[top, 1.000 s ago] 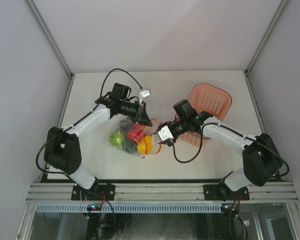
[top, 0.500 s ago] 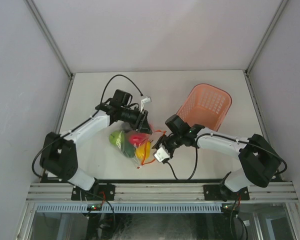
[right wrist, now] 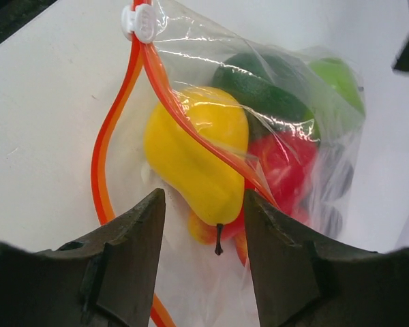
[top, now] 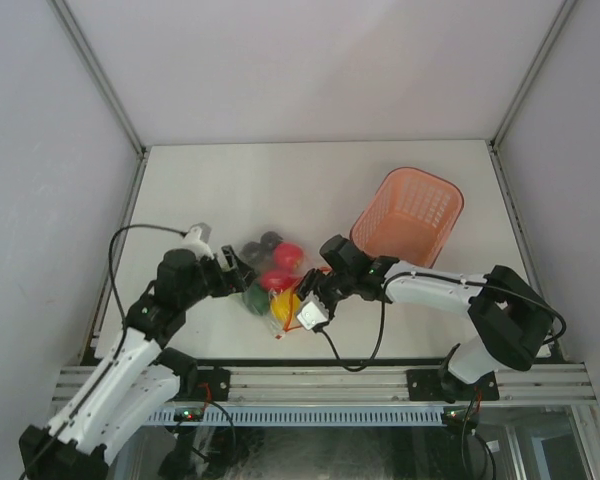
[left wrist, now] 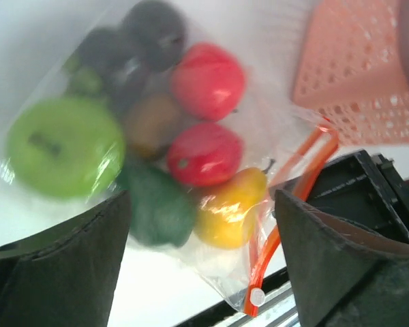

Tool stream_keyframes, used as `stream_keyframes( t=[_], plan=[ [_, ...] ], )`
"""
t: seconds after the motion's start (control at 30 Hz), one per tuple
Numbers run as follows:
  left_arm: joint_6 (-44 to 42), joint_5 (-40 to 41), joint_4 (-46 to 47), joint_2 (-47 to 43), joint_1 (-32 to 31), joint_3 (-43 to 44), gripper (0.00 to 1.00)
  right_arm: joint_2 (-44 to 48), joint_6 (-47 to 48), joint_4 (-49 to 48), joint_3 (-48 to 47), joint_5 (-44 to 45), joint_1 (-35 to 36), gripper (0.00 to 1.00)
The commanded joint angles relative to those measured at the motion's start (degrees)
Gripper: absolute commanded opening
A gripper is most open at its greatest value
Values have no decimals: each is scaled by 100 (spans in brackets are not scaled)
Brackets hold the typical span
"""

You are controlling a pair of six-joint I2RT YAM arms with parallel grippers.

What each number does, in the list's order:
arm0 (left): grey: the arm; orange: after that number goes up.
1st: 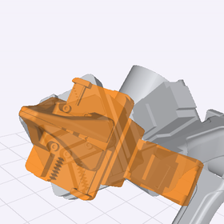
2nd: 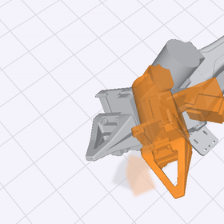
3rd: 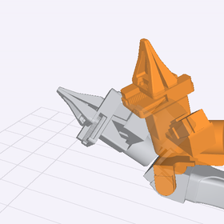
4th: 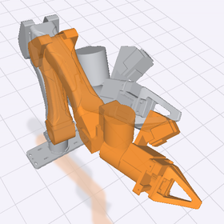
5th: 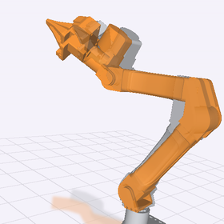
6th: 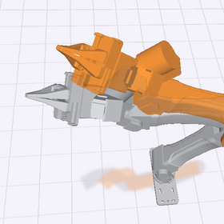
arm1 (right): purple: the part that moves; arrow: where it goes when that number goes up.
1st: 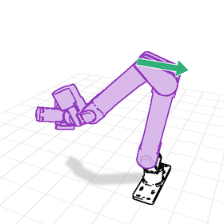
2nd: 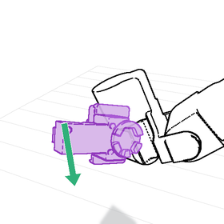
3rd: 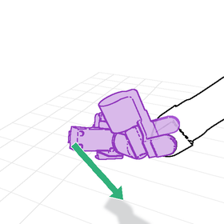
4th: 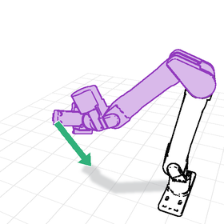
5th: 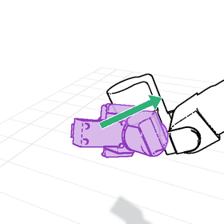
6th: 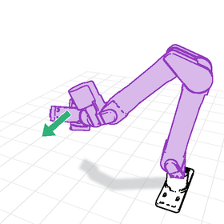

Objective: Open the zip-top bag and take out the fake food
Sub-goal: Adjust the zipper food storage bag at the center of the board.

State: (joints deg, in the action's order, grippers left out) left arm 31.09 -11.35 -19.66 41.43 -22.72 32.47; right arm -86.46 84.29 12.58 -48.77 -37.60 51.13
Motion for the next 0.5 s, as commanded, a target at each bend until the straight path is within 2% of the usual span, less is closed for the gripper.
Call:
stream_keyframes(
  t=[0.0, 0.03, 0.1, 0.23, 0.33, 0.4, 0.47],
  plan=[
    [1822, 1625, -844, -1215, 6, -698, 93, -117, 93, -213, 0, 143, 148, 50],
    [2053, 1697, -886, -1372, 7, -858, 98, -145, 75, -241, -16, 184, 177, 50],
    [2338, 1665, -668, -1356, 9, -1087, 100, -209, 14, -312, -54, 262, 241, 51],
    [2444, 1580, 81, -451, 13, -1063, 99, -371, -76, -468, -94, 548, 431, 56],
    [2152, 1363, 791, 407, 104, -861, 89, -442, -175, -541, -140, 643, 498, 61],
    [1908, 1170, 958, 986, 257, -617, 79, -481, -191, -548, -177, 728, 549, 63],
    [1703, 928, 1110, 1531, 421, -389, 73, -536, -192, -583, -193, 834, 595, 65]
  ],
)
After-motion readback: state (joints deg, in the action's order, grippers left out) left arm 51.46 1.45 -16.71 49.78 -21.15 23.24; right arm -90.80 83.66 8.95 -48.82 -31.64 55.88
